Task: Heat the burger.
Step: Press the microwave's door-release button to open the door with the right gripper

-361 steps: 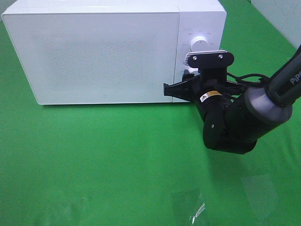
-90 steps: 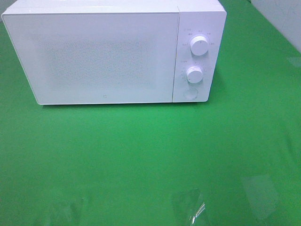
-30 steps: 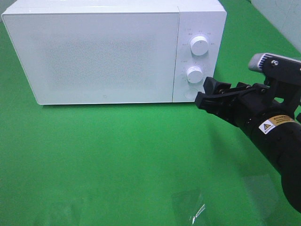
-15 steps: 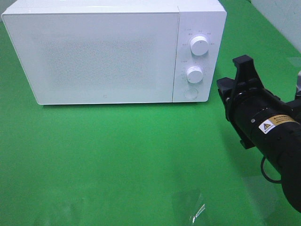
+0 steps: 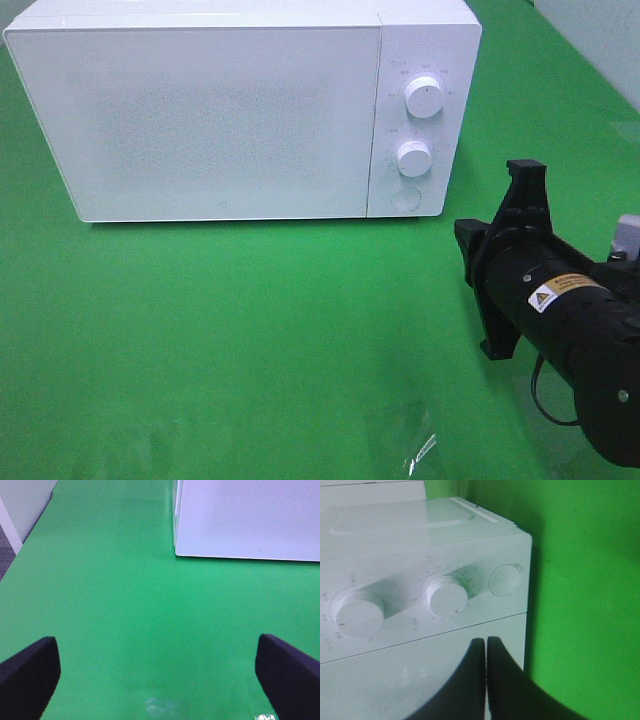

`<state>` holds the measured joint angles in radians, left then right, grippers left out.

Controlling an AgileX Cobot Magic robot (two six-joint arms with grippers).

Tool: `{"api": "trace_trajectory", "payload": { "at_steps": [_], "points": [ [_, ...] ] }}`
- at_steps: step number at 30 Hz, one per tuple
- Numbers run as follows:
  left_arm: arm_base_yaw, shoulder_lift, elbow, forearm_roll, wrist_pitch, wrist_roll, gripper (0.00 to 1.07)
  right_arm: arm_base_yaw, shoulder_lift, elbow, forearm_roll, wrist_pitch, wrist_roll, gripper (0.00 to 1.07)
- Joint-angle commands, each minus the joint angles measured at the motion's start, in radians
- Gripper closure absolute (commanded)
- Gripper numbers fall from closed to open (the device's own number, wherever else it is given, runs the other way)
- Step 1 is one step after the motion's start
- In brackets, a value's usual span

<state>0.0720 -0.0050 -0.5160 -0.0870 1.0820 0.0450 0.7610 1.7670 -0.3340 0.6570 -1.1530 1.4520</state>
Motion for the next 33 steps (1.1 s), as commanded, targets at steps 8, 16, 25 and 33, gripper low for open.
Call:
{"api": "trace_trajectory", "payload": {
  "at_steps": [8,16,25,33],
  "points": [
    [0.001,-0.01,0.0,-0.002,-0.011,-0.002,0.09,-0.026,0.104,-0.106,-0.043,0.018,0.039,1.07],
    [0.001,-0.01,0.0,-0.002,-0.011,-0.002,0.09,-0.117,0.175,-0.223,-0.103,0.101,0.041,1.07],
    [0.001,-0.01,0.0,-0.002,-0.011,-0.002,0.09,-0.179,0.266,-0.357,-0.146,0.176,0.033,1.07],
    [0.001,-0.011,0.0,-0.002,-0.011,-0.001,0.09,-0.217,0.326,-0.444,-0.154,0.237,0.01,1.07]
  ]
}}
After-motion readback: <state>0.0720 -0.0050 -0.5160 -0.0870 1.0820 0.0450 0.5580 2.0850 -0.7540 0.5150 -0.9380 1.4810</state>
